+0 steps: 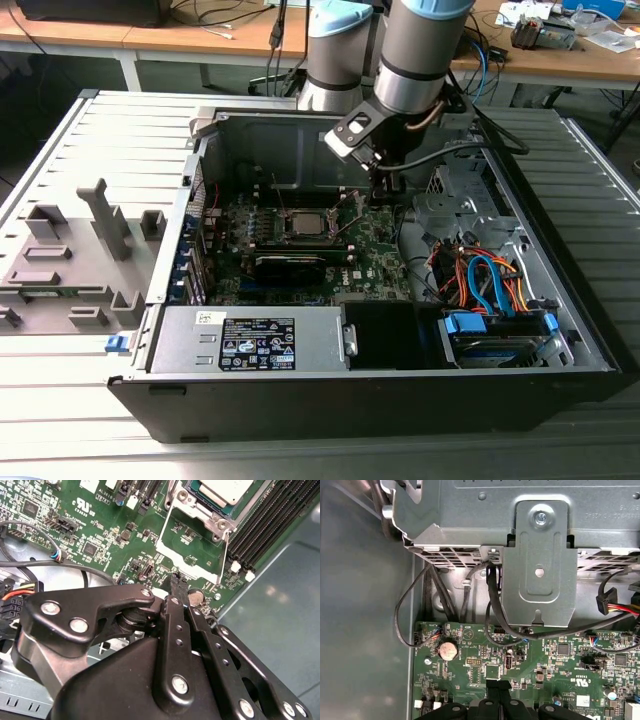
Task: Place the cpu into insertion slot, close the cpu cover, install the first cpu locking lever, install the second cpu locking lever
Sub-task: 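Close the cpu cover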
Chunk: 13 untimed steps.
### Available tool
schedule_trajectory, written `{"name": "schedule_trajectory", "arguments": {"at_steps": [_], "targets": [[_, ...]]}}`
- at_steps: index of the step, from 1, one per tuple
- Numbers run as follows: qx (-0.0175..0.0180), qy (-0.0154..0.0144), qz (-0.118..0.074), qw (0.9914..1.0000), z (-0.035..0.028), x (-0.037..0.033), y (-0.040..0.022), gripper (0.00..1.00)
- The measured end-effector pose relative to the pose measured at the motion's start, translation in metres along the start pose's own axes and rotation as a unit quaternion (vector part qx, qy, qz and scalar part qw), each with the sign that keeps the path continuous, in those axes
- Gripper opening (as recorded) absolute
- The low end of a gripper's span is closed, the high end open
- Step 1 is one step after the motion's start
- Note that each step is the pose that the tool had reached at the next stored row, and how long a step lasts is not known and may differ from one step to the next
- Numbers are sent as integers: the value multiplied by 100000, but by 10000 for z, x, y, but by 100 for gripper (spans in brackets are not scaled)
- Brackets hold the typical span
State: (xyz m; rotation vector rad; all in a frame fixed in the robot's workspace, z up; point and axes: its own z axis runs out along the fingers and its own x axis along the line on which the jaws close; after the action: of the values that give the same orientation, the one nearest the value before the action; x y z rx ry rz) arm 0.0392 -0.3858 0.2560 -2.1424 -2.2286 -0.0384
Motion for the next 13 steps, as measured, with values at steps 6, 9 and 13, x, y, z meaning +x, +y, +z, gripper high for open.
{"name": "schedule_trajectory", "arguments": {"at_steps": [6, 9, 13], "targets": [[-2, 3, -1, 100000, 13, 0, -10, 11], [-3, 4, 0, 100000, 19, 0, -10, 11], [-2, 4, 0, 100000, 31, -1, -10, 11]]}}
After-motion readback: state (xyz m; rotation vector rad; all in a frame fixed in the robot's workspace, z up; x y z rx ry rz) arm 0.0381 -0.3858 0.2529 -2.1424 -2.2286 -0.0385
